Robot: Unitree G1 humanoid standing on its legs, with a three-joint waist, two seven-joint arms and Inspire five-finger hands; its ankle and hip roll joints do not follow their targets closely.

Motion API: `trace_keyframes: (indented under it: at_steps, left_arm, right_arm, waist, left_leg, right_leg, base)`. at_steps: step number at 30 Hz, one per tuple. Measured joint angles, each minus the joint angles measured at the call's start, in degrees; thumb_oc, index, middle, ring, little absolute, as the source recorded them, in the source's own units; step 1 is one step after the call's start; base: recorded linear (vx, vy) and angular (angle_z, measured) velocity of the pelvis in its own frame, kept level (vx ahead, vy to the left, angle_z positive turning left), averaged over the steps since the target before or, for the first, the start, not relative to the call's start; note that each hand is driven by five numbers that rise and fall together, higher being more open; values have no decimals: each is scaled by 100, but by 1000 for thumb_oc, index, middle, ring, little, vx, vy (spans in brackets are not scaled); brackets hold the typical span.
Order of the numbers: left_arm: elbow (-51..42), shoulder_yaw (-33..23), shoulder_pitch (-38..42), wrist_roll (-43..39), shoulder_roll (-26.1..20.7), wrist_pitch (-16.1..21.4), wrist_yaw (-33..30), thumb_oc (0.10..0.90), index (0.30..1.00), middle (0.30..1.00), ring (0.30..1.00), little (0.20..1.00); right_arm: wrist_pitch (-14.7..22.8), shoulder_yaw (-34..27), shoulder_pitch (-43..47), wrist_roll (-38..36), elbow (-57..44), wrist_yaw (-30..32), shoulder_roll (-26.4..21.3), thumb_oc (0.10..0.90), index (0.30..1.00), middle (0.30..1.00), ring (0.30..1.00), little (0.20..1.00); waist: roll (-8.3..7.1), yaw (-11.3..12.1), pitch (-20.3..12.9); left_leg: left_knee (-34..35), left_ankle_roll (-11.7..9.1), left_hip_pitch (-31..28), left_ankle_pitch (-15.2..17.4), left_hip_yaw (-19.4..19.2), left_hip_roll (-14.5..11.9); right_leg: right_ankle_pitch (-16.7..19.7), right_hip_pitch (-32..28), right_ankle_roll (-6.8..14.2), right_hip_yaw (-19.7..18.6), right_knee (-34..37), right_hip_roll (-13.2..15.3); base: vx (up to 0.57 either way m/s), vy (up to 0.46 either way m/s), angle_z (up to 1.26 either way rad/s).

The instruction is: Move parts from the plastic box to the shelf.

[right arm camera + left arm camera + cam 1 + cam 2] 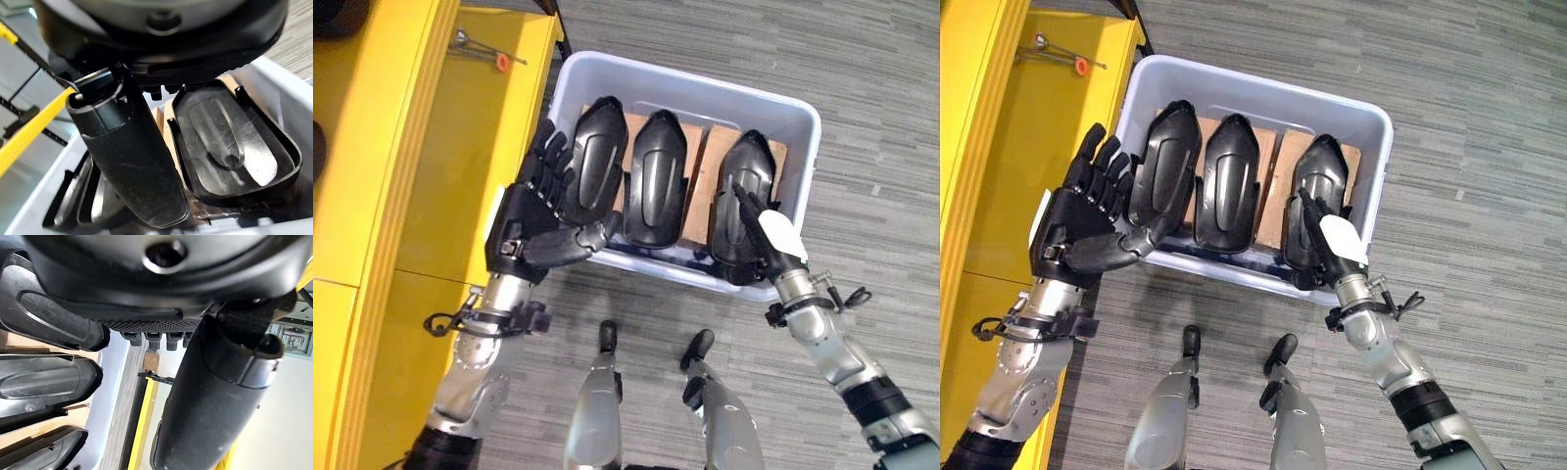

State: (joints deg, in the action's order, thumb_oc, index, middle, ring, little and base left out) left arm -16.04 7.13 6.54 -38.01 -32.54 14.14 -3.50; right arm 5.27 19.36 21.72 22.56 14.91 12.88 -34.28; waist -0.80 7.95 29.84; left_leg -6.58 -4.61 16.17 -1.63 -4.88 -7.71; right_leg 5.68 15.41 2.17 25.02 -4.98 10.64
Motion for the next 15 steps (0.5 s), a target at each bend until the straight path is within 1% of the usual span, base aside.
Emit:
trace_keyframes:
  at_steps: [2,5,8,11,15]
  left_arm:
    - [0,0,21,0,1,4,-10,900,1000,1000,1000,1000]
    - [11,34,105,0,9,6,-67,900,1000,1000,1000,1000]
    - [53,101,124,0,9,6,-92,900,1000,1000,1000,1000]
    - [169,203,169,0,10,8,-96,900,1000,1000,1000,1000]
    - [207,205,164,11,4,8,-119,900,1000,1000,1000,1000]
  right_arm:
    - [-9,48,30,60,55,22,1,900,1000,1000,1000,1000]
    - [-101,132,304,205,428,43,1,900,1000,1000,1000,1000]
    - [-162,141,491,228,609,163,1,900,1000,1000,1000,1000]
    - [-209,194,591,341,632,214,-30,900,1000,1000,1000,1000]
    - [-212,198,591,441,633,219,-58,900,1000,1000,1000,1000]
  waist:
    - [23,-7,13]
    - [31,29,20]
    - [88,27,68]
    - [115,31,86]
    - [123,34,90]
  left_leg:
    - [-8,-1,40,-3,42,8]
    - [-10,2,167,-42,81,24]
    - [-7,2,224,-63,109,53]
    - [-4,21,302,-81,106,88]
    - [3,21,318,-81,97,90]
  right_leg:
    - [-2,6,0,57,0,11]
    - [-1,119,0,86,-19,30]
    - [0,163,1,113,-38,65]
    - [3,249,7,121,-60,106]
    - [3,271,7,119,-60,109]
  base:
    - [-16,-8,9]
    - [-12,-11,9]
    - [-12,-6,6]
    - [-7,-1,2]
    - [0,0,0]
